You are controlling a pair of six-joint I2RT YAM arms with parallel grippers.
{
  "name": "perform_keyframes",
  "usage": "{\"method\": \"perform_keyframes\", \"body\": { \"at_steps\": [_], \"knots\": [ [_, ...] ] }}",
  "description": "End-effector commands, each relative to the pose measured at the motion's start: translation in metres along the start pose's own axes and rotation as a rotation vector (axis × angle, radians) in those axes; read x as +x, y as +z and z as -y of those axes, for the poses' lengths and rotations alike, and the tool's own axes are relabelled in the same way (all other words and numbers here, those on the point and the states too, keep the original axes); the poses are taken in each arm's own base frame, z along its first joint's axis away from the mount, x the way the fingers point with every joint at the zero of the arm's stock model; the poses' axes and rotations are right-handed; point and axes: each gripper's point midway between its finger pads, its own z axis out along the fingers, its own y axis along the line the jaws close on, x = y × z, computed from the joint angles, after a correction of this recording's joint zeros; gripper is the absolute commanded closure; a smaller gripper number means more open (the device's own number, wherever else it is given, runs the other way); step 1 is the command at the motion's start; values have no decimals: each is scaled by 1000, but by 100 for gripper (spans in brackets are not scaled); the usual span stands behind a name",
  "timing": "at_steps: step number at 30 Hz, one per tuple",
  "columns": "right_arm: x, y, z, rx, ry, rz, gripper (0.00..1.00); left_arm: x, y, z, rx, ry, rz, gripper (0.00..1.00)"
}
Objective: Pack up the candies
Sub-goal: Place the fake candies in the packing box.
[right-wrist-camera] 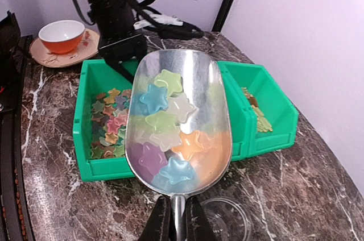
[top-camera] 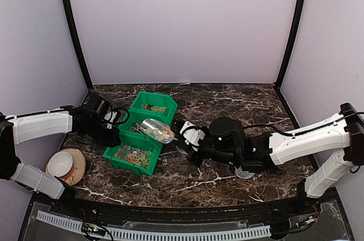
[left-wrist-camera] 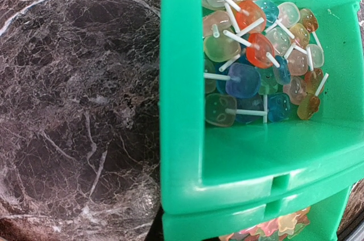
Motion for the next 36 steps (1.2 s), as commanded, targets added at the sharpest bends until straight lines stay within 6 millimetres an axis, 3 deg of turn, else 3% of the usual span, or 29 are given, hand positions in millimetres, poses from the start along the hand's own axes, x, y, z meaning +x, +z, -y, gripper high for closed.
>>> {"method": "perform_keyframes", "body": {
  "at_steps": [1, 7, 16, 26, 36],
  "knots": [
    [-3, -23, 29, 106, 2, -28, 100, -52, -40, 26, 105, 28, 209, 100],
    [15, -56, 56, 206, 1, -167, 100, -46, -46, 24, 99, 34, 211, 100],
    [46, -89, 66, 252, 39, -312, 100, -43, -40, 22, 101, 24, 210, 100],
    [70, -96, 69, 274, 2, -467, 100, -42, -41, 20, 90, 13, 218, 100],
    [80, -89, 62, 238, -54, -560, 100, -42, -40, 17, 74, 7, 219, 100]
  ]
}}
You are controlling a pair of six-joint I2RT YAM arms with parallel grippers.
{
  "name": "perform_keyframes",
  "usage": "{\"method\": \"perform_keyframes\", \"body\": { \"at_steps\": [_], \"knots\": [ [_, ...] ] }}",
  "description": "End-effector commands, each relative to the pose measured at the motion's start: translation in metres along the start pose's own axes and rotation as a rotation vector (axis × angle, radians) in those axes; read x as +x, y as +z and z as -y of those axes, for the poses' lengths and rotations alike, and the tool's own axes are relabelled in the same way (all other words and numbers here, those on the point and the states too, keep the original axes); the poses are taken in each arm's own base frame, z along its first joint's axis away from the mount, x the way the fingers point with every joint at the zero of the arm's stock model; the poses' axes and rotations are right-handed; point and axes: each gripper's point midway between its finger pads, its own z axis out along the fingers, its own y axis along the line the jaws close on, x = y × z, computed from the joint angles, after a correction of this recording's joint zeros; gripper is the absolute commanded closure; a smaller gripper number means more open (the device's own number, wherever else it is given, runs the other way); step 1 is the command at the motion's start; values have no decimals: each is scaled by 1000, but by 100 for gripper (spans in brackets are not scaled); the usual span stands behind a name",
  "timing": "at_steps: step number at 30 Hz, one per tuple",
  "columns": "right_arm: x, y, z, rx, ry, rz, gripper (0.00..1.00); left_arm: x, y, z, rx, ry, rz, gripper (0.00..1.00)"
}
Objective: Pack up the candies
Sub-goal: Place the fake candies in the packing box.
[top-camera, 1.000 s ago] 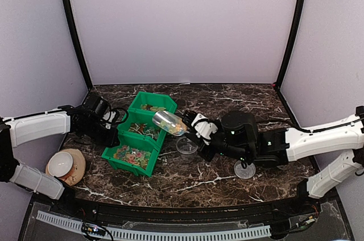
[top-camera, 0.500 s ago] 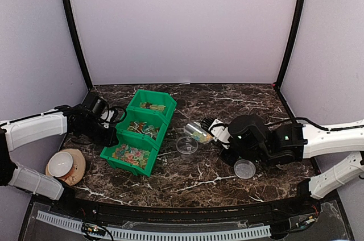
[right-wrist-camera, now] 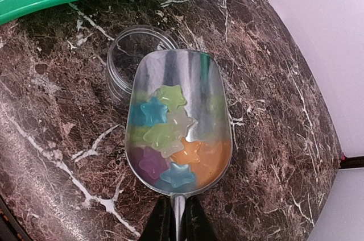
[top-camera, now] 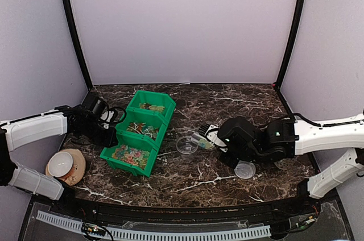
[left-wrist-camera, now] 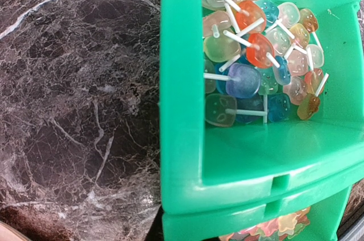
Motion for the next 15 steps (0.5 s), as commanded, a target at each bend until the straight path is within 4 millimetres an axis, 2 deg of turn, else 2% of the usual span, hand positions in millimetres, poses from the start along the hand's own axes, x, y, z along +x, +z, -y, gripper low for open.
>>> {"method": "perform_keyframes", "body": {
  "at_steps": [1, 15],
  "knots": [
    [-9, 0, 3, 10, -7, -11, 100, -47, -23, 18, 78, 1, 206, 100],
    [-12, 13, -4, 9, -87, -105, 100, -48, -26, 17, 75, -2, 216, 100]
  ]
}}
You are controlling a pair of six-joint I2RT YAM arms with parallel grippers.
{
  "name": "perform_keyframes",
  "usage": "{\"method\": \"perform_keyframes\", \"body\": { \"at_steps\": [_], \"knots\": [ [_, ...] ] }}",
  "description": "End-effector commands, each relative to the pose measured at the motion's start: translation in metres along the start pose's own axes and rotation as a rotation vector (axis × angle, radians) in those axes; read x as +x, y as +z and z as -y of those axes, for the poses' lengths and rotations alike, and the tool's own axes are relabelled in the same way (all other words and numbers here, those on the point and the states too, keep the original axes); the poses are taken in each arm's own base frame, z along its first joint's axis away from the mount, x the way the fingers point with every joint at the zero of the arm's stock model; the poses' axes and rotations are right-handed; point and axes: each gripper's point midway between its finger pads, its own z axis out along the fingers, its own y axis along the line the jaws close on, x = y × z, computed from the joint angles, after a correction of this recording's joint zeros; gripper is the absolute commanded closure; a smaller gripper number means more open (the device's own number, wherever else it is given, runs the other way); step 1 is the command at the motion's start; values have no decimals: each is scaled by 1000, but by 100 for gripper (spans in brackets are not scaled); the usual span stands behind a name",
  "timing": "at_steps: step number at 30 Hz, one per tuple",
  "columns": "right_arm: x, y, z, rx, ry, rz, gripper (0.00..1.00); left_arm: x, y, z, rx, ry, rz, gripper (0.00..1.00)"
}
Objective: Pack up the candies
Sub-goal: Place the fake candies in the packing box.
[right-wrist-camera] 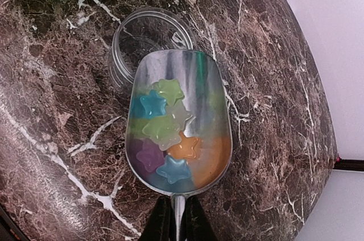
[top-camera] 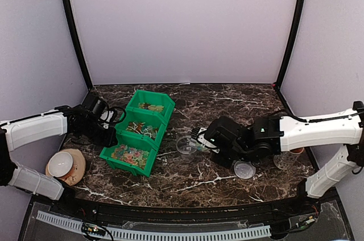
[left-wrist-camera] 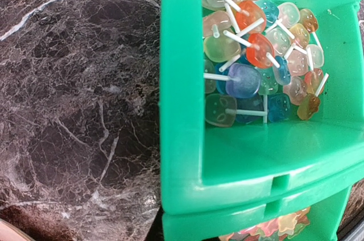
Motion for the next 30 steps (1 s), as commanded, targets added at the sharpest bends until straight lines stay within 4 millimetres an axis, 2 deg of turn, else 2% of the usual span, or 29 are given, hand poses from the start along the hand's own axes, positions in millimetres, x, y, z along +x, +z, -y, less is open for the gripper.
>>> {"method": "perform_keyframes", "body": {
  "at_steps": [1, 5, 6, 8, 30],
  "knots": [
    [-13, -5, 8, 17, -8, -1, 100, -48, -26, 19, 90, -1, 213, 100],
    [-9, -1, 6, 15, -38, -46, 100, -48, -27, 19, 88, -1, 216, 100],
    [-17, -5, 7, 14, -35, -38, 100, -48, -27, 19, 87, -2, 217, 100],
    [-18, -5, 8, 15, -39, -54, 100, -48, -27, 18, 87, -2, 218, 100],
    [-16, -5, 9, 29, -105, -151, 100, -49, -27, 18, 92, -6, 218, 100]
  ]
}}
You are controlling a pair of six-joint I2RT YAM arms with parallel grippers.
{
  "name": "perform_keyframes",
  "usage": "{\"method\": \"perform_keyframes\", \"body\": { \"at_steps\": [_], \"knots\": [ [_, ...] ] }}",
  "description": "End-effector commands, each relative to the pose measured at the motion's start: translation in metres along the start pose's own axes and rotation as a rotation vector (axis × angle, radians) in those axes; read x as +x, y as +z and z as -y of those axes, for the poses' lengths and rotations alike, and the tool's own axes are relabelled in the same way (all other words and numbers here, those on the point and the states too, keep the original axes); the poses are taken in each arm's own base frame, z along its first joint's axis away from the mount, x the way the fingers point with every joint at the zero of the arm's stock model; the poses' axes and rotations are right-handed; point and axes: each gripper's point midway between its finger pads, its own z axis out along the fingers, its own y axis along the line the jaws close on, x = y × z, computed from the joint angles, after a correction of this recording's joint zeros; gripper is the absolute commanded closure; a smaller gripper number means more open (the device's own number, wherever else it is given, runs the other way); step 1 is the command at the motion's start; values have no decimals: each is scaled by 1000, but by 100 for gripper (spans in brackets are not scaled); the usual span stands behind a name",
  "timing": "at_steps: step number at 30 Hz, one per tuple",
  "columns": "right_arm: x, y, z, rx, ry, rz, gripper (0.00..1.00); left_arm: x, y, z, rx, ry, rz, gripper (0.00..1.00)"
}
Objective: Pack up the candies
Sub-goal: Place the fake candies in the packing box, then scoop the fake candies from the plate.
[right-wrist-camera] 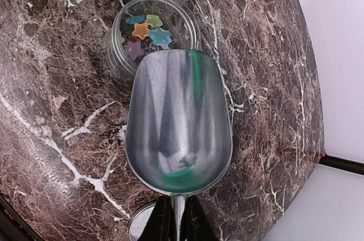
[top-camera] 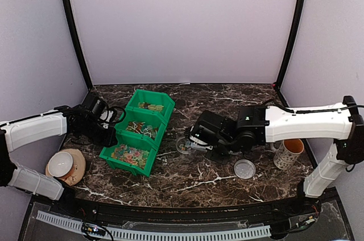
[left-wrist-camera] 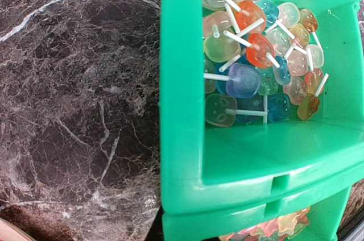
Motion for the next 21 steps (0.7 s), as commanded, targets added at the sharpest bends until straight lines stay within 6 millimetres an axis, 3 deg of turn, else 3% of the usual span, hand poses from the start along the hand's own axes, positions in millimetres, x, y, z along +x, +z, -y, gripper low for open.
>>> {"method": "perform_keyframes", "body": {
  "at_steps": [1, 10, 21],
  "knots": [
    [-6, -3, 7, 37, -13, -15, 100, -48, -26, 20, 96, -3, 213, 100],
    [-16, -11, 12, 61, -41, -15, 100, -49, -25, 20, 100, -7, 211, 100],
    [-80, -35, 7, 91, -111, 165, 100, -47, -21, 21, 104, -8, 193, 100]
  ]
}}
